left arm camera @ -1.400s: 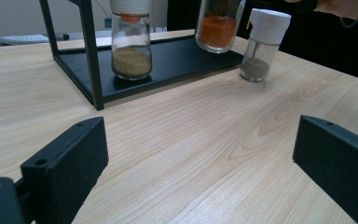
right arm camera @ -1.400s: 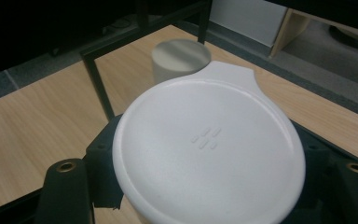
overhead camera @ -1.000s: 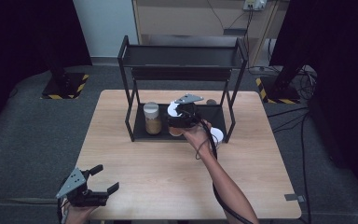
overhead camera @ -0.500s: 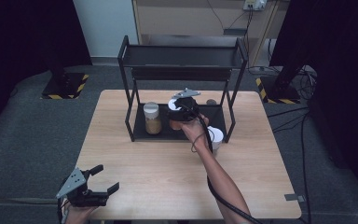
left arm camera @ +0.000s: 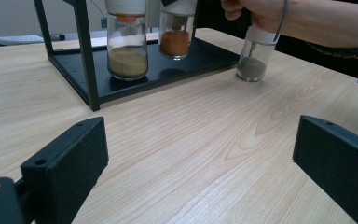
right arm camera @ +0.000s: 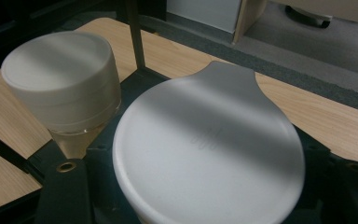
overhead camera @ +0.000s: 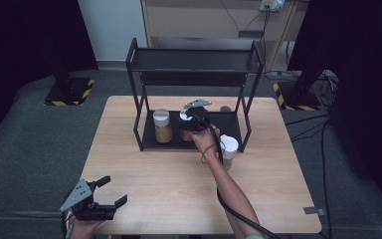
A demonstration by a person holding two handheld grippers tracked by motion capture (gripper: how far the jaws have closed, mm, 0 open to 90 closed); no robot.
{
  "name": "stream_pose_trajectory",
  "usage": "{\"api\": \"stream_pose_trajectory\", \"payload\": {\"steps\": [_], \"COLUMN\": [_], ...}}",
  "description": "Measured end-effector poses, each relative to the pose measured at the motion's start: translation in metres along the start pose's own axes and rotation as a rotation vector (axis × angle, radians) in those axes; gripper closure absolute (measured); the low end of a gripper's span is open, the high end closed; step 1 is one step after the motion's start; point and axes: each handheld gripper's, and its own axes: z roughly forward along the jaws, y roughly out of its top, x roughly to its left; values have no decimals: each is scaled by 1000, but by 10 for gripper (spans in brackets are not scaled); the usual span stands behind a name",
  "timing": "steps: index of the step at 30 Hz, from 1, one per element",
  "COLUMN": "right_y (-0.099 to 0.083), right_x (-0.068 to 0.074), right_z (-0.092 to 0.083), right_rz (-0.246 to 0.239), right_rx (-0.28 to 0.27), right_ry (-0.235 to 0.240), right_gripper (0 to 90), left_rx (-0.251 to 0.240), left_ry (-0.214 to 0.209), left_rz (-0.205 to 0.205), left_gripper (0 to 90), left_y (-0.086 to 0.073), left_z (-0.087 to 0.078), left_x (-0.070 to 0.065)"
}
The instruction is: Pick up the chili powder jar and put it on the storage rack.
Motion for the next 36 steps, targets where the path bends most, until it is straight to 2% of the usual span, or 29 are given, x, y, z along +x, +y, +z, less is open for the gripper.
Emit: {"api": "stream_pose_trajectory", "payload": {"steps": [11,33,36], "right_y": [-5,-11,-10], "right_x": [-2,-7,-8], "right_z": [11,14,15], "right_rz": [7,20,37], "right_rx": [16,10,11], "right_ry": [8,25,25], "right_gripper": [310,304,233], "left_rx": [0,-2,-2], "left_ry": [-3,-5,-5], "left_rz": [1,4,4], "left_gripper": [22,23,23], "left_y": [0,0,0], "left_z": [0,1,0], "left_x": [1,0,0]}}
